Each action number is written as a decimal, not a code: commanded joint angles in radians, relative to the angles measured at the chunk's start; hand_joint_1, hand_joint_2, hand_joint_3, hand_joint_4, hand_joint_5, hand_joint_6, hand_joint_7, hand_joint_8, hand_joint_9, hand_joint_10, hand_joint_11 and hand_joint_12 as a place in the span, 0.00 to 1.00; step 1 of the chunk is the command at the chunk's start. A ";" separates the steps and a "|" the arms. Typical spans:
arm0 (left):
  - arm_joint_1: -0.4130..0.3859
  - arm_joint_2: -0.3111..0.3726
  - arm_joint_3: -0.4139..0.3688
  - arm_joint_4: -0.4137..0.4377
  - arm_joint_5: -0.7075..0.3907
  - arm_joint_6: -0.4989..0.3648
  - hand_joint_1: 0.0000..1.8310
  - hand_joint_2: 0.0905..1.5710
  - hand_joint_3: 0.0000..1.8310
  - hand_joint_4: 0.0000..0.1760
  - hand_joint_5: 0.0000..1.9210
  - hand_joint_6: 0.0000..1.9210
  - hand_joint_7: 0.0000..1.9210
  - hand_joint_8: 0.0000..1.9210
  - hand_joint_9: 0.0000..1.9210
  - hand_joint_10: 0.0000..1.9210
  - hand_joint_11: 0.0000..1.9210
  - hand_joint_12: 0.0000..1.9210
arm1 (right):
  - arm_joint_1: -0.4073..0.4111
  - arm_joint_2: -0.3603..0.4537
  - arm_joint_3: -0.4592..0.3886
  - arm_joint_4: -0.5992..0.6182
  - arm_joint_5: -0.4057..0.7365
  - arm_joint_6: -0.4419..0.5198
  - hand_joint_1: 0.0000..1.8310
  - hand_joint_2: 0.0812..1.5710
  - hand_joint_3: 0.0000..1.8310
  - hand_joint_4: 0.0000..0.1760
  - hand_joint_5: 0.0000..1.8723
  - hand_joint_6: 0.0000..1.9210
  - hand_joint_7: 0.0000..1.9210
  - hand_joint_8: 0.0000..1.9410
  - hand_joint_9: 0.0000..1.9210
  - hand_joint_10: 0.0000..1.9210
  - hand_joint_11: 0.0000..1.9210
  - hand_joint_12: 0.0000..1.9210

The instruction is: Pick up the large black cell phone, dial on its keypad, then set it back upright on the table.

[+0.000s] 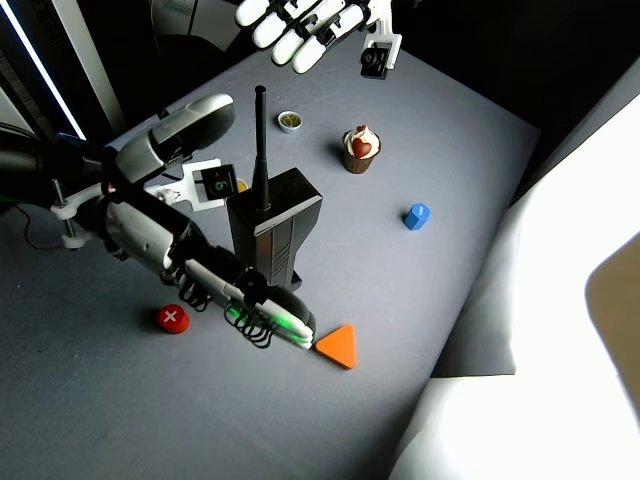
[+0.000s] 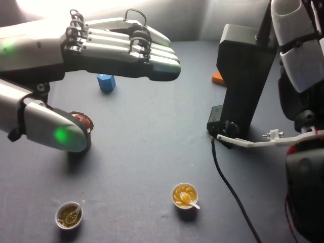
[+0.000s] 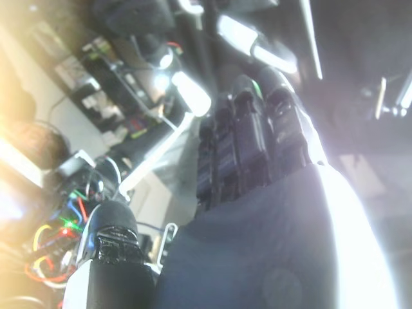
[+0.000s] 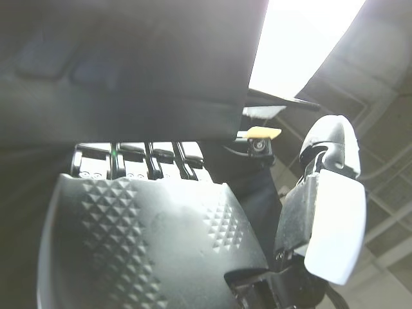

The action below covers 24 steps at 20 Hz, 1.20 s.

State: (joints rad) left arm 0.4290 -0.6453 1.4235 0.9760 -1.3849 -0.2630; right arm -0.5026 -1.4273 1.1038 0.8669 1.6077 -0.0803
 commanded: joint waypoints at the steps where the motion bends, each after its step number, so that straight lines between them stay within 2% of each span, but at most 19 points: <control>1: -0.020 0.006 -0.001 -0.091 -0.079 -0.002 0.00 0.73 0.00 0.00 0.12 0.00 0.14 0.00 0.13 0.00 0.00 0.26 | 0.007 0.009 0.007 -0.078 0.092 0.010 0.23 0.52 0.00 0.00 0.00 0.00 0.00 0.00 0.00 0.00 0.00 0.00; 4: -0.015 0.006 0.001 -0.038 -0.041 -0.013 0.00 0.73 0.00 0.00 0.13 0.00 0.14 0.00 0.13 0.00 0.00 0.25 | 0.009 0.000 0.019 -0.078 0.089 0.010 0.23 0.51 0.00 0.00 0.00 0.00 0.00 0.00 0.00 0.00 0.00 0.00; 9: -0.011 0.000 0.004 -0.014 0.008 0.008 0.00 0.73 0.00 0.00 0.13 0.00 0.14 0.00 0.14 0.00 0.00 0.26 | 0.009 -0.005 0.034 -0.078 0.083 0.010 0.26 0.53 0.00 0.00 0.00 0.00 0.00 0.00 0.00 0.00 0.00 0.00; 12: -0.004 -0.004 0.013 0.015 -0.025 0.051 0.00 0.73 0.00 0.00 0.12 0.00 0.13 0.00 0.13 0.00 0.00 0.23 | 0.009 -0.010 0.040 -0.078 0.082 0.010 0.28 0.54 0.01 0.00 0.00 0.00 0.00 0.00 0.00 0.00 0.00 0.00; 14: 0.000 -0.005 0.011 0.016 -0.048 0.055 0.00 0.73 0.00 0.00 0.13 0.00 0.15 0.00 0.15 0.00 0.00 0.27 | 0.009 -0.012 0.041 -0.077 0.082 0.010 0.29 0.55 0.01 0.00 0.00 0.00 0.00 0.00 0.00 0.00 0.00 0.00; 17: 0.000 -0.004 0.010 -0.029 -0.093 0.087 0.00 0.73 0.00 0.00 0.13 0.00 0.15 0.00 0.15 0.00 0.00 0.27 | 0.009 -0.013 0.039 -0.074 0.083 0.010 0.31 0.56 0.01 0.00 0.00 0.00 0.00 0.00 0.00 0.00 0.00 0.00; 19: 0.001 -0.003 0.003 -0.087 -0.088 0.107 0.00 0.73 0.00 0.00 0.12 0.00 0.13 0.00 0.13 0.00 0.00 0.22 | 0.009 -0.013 0.038 -0.074 0.083 0.010 0.32 0.58 0.01 0.00 0.00 0.00 0.00 0.00 0.00 0.00 0.00 0.00; 21: 0.002 -0.003 0.000 -0.143 -0.088 0.165 0.00 0.73 0.00 0.00 0.13 0.00 0.14 0.00 0.14 0.00 0.00 0.24 | 0.009 -0.013 0.042 -0.074 0.083 0.010 0.34 0.58 0.01 0.00 0.00 0.00 0.00 0.00 0.00 0.00 0.00 0.00; 24: 0.010 -0.004 0.001 -0.141 -0.097 0.209 0.00 0.74 0.00 0.00 0.12 0.00 0.13 0.00 0.13 0.00 0.00 0.22 | 0.009 -0.013 0.043 -0.074 0.083 0.010 0.38 0.61 0.01 0.00 0.00 0.00 0.00 0.00 0.00 0.00 0.00 0.00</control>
State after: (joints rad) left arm 0.4541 -0.6487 1.4311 0.9096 -1.4002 -0.0525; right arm -0.5011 -1.4490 1.1416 0.8639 1.5944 -0.0799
